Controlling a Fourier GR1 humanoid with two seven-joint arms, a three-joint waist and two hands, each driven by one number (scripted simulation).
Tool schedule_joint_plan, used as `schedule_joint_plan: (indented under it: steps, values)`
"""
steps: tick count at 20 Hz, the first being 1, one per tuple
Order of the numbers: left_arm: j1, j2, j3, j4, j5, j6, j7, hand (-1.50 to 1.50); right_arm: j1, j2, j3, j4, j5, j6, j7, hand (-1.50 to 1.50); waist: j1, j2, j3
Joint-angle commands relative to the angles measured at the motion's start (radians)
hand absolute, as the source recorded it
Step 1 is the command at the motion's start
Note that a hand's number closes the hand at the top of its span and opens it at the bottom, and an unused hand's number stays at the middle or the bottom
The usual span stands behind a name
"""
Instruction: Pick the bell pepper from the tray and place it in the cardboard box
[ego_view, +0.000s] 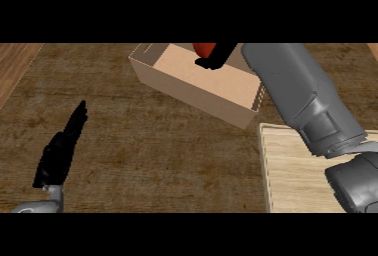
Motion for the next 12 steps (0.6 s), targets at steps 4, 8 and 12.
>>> schedule_joint_plan:
  steps: [4, 8, 12]
  values:
    - [0.002, -0.025, -0.02, 0.012, -0.021, 0.012, -0.023, 0.0, -0.017, 0.073, -0.01, 0.137, 0.024, -0.074, 0.095, -1.5, 0.016, 0.01, 0.0]
    - [-0.03, -0.016, -0.014, 0.003, -0.006, -0.008, -0.005, 0.0, 0.02, 0.099, -0.026, 0.16, 0.017, -0.13, 0.05, -1.5, 0.023, 0.016, 0.0]
    - [-0.03, -0.039, -0.03, 0.004, -0.033, 0.019, 0.01, 0.0, 0.031, 0.11, -0.077, 0.166, -0.031, -0.132, 0.018, -1.5, 0.019, 0.014, 0.001]
